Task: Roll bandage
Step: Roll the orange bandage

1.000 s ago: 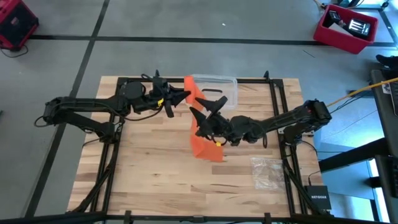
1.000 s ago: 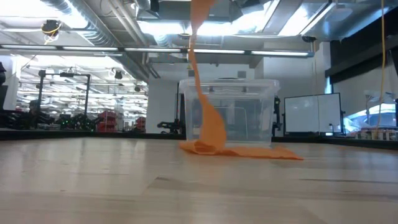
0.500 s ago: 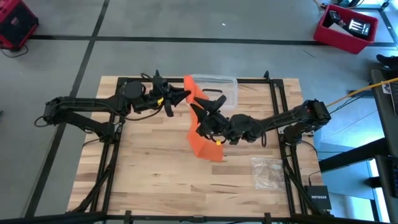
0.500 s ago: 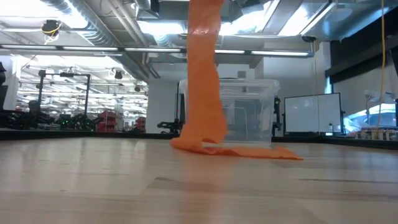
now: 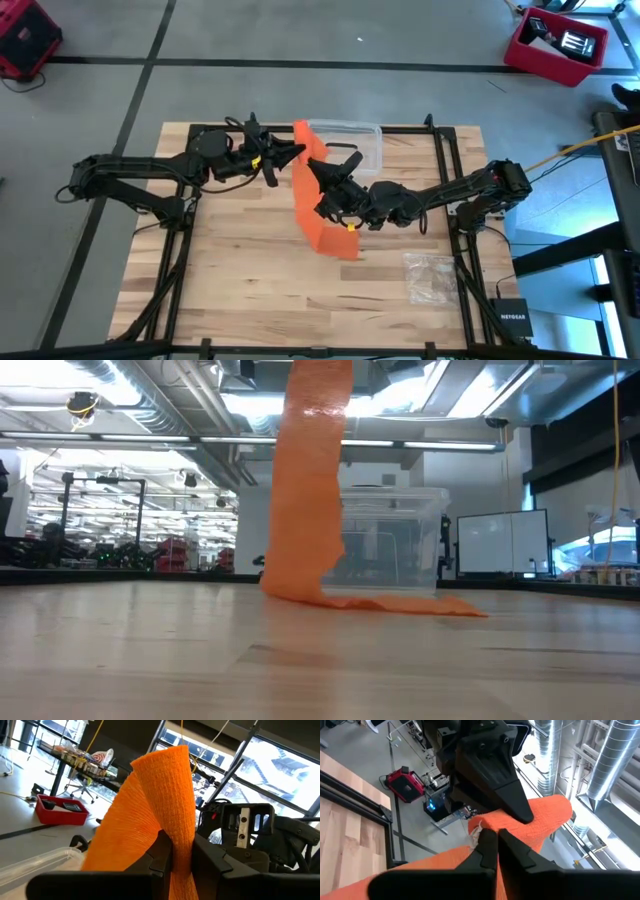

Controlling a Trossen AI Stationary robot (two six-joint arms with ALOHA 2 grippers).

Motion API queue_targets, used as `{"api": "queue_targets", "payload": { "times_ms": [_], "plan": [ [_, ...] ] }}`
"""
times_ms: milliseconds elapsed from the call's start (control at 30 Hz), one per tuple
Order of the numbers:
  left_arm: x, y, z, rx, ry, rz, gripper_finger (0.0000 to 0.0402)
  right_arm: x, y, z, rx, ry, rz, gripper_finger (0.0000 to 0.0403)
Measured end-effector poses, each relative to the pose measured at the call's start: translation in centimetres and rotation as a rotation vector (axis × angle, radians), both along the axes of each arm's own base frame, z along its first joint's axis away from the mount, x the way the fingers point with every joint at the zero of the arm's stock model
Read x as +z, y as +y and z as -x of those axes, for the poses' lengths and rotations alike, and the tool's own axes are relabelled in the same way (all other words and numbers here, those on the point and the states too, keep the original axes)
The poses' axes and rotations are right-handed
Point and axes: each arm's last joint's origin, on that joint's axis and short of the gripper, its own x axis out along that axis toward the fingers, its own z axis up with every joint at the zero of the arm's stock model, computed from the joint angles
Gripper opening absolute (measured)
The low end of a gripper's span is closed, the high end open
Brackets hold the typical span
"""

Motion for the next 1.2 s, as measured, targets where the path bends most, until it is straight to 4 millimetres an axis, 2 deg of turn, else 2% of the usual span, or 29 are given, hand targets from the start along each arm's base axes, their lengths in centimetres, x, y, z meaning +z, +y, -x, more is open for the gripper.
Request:
{"api": "queue_targets", "payload": {
  "times_ms": [267,733,1000,1200],
  "plan": [
    [-0.1,0.0,0.0,-0.002,0.025,-0.052,0.0049,-0.1,0.6,0.1,-0.007,-0.009,-0.028,0.0003],
    [-0.1,-0.1,0.0,0.000,0.029,-0.105,0.0049,-0.3,4.6,1.2,0.032,-0.006,-0.102,0.0001],
    [-0.1,-0.1,0.0,0.003,0.027,-0.101,0.0049,-0.3,5.1,1.8,-0.007,0.001,-0.151,0.0001],
    [-0.1,-0.4,0.0,-0.018,0.028,-0.111,0.0034,-1.0,6.3,2.3,-0.029,0.011,-0.206,0.0030]
  ]
}}
